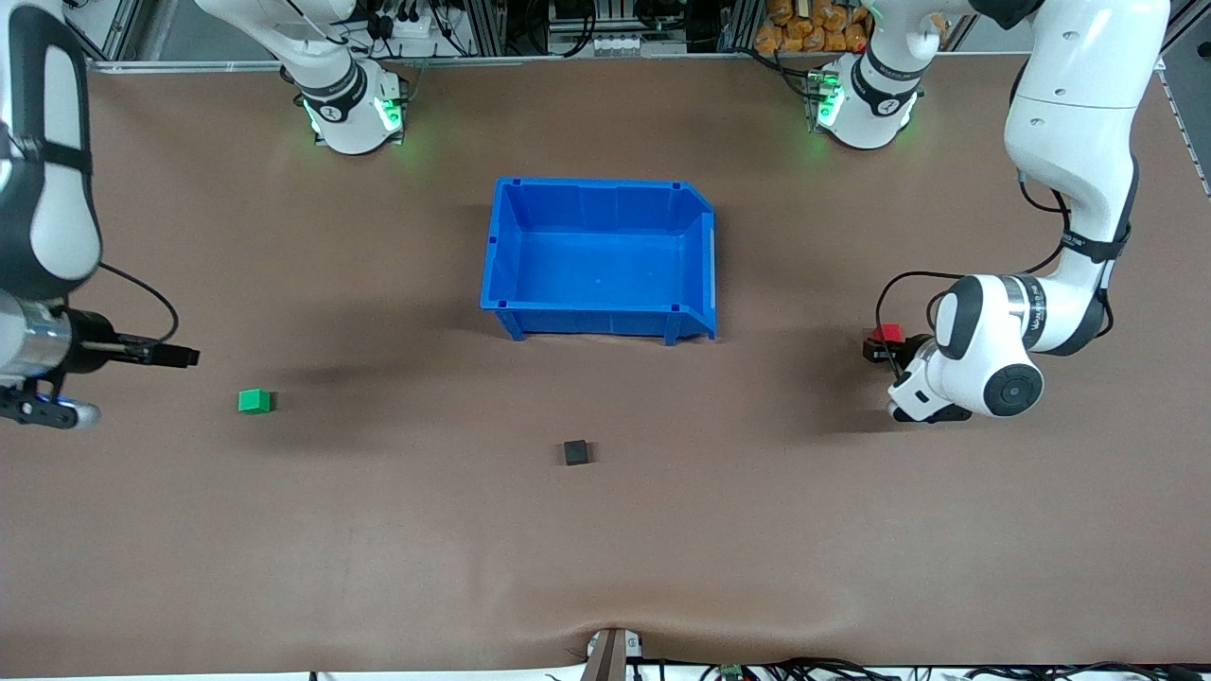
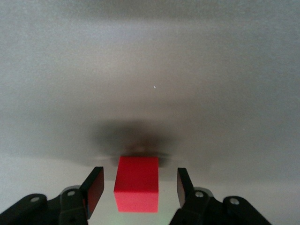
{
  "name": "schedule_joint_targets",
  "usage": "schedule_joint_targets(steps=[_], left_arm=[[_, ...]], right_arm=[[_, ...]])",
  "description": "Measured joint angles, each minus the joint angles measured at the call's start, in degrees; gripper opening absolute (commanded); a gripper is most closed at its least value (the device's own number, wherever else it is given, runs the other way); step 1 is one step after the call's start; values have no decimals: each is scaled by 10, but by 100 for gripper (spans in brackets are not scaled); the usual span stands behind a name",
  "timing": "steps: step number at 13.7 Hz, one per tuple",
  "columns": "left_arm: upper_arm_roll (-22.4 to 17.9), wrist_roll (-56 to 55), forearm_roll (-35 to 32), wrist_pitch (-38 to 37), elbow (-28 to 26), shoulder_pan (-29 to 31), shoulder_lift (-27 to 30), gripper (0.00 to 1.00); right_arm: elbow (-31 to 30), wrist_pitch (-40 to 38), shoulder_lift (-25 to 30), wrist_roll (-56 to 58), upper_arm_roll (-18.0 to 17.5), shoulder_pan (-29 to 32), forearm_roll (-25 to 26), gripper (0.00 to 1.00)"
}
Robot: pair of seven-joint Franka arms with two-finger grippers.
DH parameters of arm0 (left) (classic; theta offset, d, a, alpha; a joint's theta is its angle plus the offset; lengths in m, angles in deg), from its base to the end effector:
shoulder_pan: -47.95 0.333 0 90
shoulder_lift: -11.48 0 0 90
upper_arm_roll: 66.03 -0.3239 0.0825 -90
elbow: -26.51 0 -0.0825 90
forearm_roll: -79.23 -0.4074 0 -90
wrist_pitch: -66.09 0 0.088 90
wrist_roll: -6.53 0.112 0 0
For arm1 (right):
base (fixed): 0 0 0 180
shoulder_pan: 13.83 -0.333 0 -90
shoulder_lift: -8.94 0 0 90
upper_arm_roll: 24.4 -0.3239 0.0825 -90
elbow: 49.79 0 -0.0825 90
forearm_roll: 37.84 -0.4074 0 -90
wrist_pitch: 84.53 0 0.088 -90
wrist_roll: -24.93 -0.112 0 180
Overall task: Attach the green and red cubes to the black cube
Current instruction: 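Grasp the red cube with the left gripper while the right gripper reaches the green cube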
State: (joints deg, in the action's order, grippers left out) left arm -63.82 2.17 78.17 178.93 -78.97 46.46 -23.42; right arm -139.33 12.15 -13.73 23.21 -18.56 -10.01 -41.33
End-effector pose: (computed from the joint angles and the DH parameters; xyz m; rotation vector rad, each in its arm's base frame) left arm 0.6015 -0.0375 0.1505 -3.0272 -0.0026 0.7401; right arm 0.6569 -0.0979 0.3921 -3.0592 0.3245 0.4130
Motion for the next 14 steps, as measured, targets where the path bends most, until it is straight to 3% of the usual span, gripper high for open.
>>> schedule_joint_targets(steps=[6, 10, 14], left_arm=[[0, 0, 0, 6, 0, 0, -5, 52], [-1, 0, 0, 6, 0, 1, -5, 45], [-1, 0, 0, 6, 0, 1, -5, 24]], right_arm=[[-34, 180, -132, 88, 0, 23, 0, 100], [-93, 287, -137, 150, -3, 26, 0, 100], [-119, 295, -137, 163, -11, 12, 0, 100]])
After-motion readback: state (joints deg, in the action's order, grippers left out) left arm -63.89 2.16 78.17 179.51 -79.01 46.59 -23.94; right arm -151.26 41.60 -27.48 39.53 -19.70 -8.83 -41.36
